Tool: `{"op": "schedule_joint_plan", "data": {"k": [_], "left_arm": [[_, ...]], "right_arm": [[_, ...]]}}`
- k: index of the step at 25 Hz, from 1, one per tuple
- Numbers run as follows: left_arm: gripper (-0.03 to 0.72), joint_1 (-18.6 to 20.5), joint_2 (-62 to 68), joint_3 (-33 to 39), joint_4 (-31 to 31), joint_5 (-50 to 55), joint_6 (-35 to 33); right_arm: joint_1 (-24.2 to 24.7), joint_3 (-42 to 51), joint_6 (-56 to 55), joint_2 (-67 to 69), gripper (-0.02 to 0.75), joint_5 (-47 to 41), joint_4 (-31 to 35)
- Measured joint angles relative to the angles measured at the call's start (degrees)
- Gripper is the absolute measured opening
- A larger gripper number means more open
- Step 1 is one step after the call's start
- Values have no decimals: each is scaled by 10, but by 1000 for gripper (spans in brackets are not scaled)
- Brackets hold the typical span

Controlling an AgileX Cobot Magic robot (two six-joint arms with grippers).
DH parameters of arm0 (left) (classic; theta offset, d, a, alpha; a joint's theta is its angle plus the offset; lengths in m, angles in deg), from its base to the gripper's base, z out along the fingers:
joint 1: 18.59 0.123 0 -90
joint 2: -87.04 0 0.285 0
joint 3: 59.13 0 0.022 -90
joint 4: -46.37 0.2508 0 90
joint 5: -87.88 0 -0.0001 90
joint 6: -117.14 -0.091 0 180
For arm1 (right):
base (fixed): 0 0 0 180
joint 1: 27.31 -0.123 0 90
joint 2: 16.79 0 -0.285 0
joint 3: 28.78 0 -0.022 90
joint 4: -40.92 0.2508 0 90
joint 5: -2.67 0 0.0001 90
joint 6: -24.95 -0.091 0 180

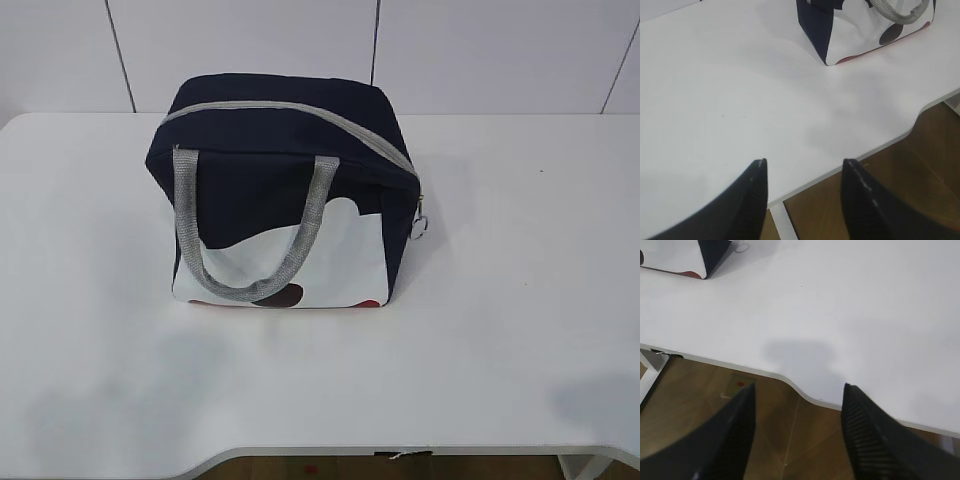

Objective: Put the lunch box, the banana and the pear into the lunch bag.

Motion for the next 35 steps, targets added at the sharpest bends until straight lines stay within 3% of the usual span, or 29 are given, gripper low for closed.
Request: {"op": "schedule_joint_plan", "data": {"k": [14,26,35], "left_arm": [[340,5,-1,0,0,-1,0],[300,132,-5,0,-1,-1,0],[298,209,-5,0,-1,-1,0]], "right_arm": [[0,0,0,0,440,0,0],[5,0,0,0,438,1,0],[58,0,0,0,438,1,0]]}}
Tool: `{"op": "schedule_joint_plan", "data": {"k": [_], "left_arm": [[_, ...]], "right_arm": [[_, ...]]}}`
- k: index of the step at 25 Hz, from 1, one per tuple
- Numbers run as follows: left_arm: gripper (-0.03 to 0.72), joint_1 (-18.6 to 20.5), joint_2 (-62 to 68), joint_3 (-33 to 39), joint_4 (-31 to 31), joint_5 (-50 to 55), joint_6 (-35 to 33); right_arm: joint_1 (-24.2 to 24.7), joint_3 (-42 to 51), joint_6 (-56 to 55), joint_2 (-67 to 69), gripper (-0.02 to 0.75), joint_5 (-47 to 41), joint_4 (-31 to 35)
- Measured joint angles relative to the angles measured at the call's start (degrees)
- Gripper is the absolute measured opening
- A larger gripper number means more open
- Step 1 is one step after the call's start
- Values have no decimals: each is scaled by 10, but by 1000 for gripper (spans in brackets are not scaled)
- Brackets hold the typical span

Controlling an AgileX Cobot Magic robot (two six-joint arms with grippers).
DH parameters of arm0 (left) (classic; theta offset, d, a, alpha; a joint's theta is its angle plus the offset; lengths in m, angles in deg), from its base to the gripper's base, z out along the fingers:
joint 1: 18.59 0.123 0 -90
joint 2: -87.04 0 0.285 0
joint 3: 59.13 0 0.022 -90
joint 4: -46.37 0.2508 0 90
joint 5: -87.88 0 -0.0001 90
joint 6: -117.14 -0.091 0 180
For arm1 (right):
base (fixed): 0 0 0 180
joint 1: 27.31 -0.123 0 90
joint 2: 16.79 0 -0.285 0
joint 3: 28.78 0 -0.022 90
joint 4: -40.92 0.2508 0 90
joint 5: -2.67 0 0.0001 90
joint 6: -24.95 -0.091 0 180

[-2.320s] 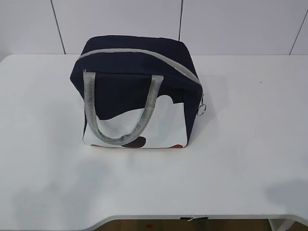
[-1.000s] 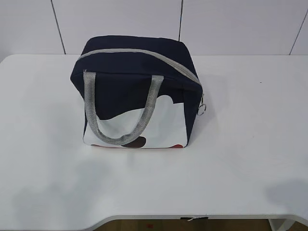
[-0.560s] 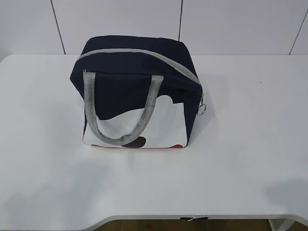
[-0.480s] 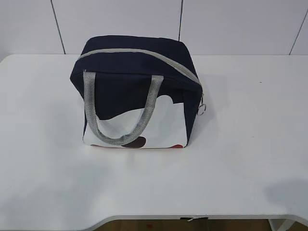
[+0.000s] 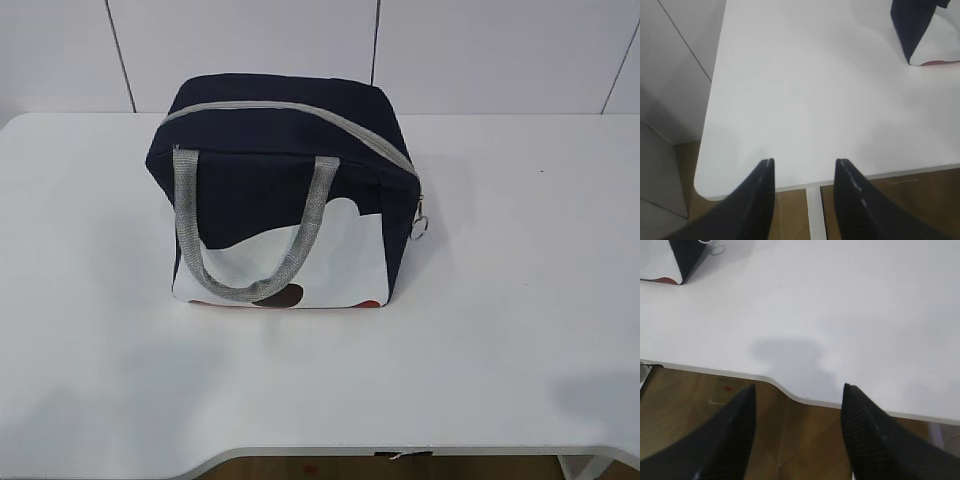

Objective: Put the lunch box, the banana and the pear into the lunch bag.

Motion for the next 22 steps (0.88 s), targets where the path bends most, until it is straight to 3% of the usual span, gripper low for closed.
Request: {"op": "schedule_joint_plan", "data": {"k": [10,22], "left_arm": [[298,49,0,0,0,0,0],[288,52,0,0,0,0,0]], "right_arm": [[10,0,0,0,438,0,0],[10,0,1,0,438,0,0]]}}
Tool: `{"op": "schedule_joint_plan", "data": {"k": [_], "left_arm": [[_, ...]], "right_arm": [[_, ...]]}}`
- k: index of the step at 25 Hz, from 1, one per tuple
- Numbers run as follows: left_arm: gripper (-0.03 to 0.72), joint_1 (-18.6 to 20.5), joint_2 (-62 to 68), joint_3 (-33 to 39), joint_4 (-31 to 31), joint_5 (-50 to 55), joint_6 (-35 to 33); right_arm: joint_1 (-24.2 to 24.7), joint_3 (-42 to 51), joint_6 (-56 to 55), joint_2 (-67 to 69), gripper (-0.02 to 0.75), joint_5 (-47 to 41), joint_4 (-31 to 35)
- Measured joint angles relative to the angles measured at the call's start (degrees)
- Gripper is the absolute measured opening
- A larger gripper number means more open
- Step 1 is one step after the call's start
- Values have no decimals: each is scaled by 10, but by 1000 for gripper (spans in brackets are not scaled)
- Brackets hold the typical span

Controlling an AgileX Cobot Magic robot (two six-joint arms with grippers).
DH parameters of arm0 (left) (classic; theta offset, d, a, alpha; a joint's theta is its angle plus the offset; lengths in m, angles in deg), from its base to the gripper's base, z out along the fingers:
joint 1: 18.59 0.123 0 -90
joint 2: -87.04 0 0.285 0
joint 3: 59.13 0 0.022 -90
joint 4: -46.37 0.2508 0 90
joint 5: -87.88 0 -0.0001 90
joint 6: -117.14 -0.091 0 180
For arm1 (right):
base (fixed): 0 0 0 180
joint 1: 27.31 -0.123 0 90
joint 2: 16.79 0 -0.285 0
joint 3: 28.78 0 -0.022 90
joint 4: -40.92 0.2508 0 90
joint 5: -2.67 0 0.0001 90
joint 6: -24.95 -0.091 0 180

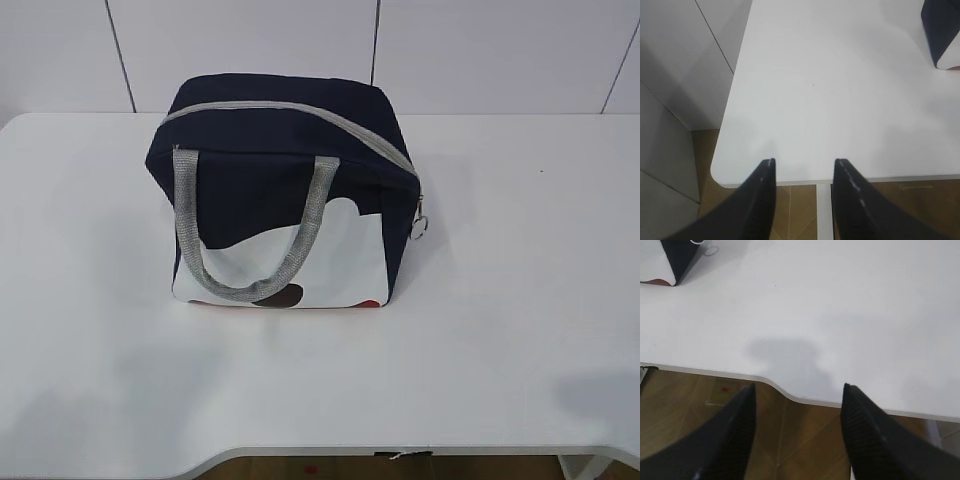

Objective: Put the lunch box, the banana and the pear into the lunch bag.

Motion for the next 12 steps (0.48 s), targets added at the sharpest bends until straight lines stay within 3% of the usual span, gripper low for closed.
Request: {"op": "schedule_joint_plan", "data": {"k": [12], "left_arm": [[276,0,0,0,0,0,0]], "right_arm": [[0,0,0,0,438,0,0]]}}
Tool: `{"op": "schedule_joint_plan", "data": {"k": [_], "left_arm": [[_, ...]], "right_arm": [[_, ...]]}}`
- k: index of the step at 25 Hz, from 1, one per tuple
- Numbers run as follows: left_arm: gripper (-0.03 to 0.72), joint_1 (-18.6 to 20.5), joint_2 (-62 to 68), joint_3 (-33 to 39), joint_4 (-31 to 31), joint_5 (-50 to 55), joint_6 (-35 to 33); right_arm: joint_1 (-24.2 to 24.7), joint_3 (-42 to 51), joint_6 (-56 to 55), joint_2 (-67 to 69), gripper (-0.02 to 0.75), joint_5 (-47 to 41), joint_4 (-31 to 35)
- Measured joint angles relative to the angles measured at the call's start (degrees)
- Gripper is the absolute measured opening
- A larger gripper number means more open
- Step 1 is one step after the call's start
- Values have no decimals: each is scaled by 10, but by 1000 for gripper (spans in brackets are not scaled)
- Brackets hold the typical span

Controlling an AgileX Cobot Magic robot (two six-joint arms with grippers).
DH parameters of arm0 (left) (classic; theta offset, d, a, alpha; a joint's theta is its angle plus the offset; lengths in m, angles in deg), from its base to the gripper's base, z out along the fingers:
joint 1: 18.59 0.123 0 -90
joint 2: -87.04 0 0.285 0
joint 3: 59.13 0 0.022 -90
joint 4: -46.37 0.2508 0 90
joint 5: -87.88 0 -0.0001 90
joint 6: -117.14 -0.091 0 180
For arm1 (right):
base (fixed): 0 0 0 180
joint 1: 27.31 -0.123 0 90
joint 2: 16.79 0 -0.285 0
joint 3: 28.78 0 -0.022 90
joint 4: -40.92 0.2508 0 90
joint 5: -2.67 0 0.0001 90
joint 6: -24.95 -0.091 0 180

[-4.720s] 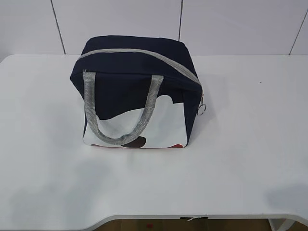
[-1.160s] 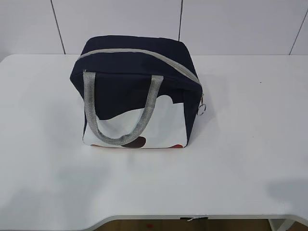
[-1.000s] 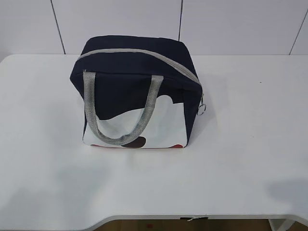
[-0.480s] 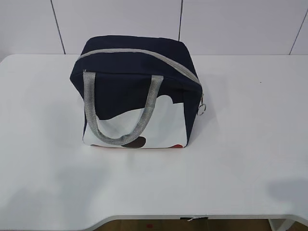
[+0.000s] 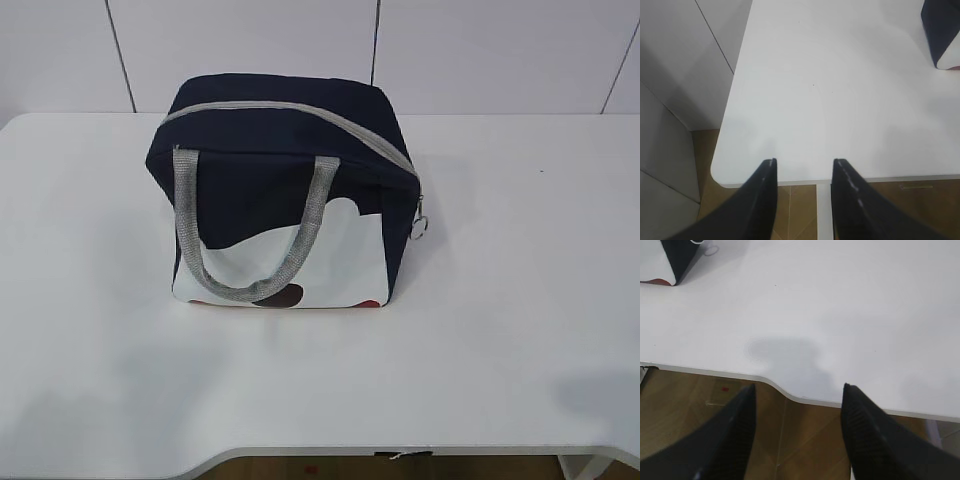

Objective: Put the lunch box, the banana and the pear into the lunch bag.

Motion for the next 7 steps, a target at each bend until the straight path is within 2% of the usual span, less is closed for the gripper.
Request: {"op": "schedule_joint_plan", "data": {"k": [7], "left_arm": [[251,0,0,0,0,0,0]], "right_arm": [[0,0,0,0,438,0,0]]}}
